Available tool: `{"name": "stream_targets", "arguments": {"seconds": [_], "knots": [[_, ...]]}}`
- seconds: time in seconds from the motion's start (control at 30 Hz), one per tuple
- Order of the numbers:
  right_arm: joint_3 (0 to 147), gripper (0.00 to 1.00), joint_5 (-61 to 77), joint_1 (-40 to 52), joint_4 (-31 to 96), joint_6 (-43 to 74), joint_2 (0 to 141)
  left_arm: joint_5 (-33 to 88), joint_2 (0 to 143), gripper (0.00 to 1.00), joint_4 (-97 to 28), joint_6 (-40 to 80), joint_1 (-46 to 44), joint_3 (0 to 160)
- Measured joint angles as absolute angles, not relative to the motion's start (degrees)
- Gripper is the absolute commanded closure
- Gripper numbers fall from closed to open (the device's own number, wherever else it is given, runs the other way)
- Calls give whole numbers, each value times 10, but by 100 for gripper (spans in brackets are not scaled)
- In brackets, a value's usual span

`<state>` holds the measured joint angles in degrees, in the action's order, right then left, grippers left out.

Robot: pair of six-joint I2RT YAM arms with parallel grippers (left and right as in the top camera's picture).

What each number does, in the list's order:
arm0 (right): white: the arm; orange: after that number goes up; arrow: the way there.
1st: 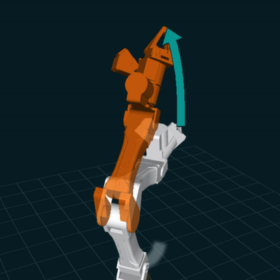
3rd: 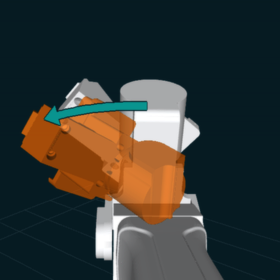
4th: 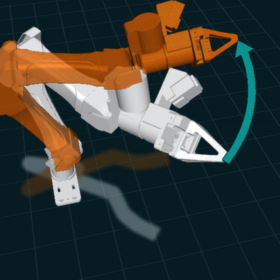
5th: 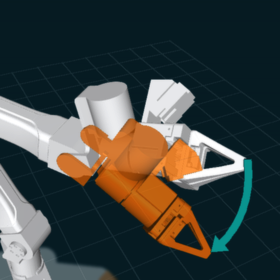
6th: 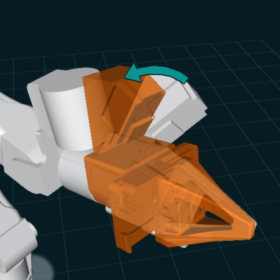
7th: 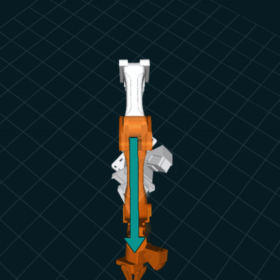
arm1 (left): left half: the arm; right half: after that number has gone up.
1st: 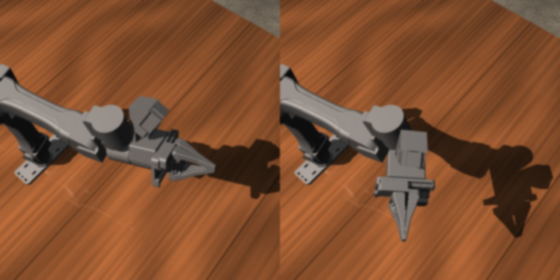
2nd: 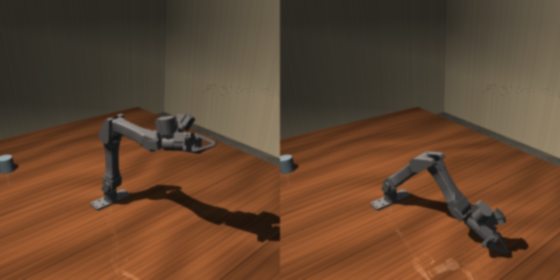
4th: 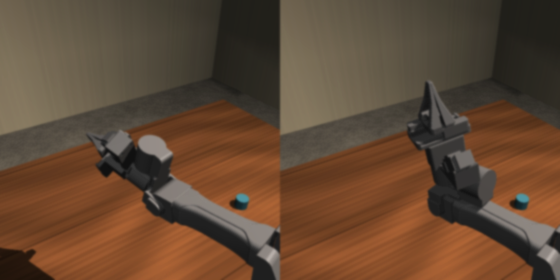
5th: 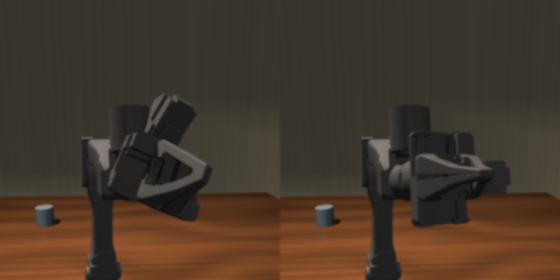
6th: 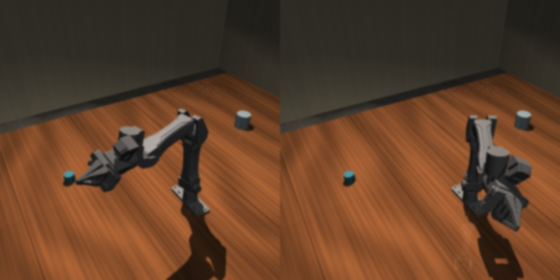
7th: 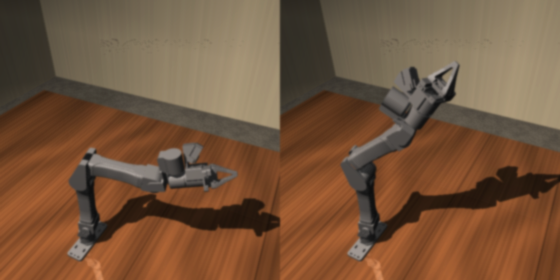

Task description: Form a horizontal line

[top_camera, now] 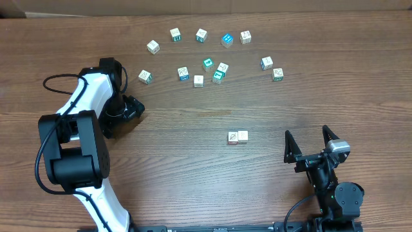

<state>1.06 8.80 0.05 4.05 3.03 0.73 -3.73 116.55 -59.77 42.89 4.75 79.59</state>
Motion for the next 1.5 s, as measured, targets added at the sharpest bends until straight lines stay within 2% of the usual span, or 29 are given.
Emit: {"name": "stream_targets", "arguments": {"seconds": [1.0, 1.5], "knots": [[11, 0, 138, 1, 43, 163, 7, -37, 1166, 0, -598, 429, 48, 796], [78, 0, 152, 1, 135, 173, 7, -37, 1166, 0, -598, 429, 48, 796]]}}
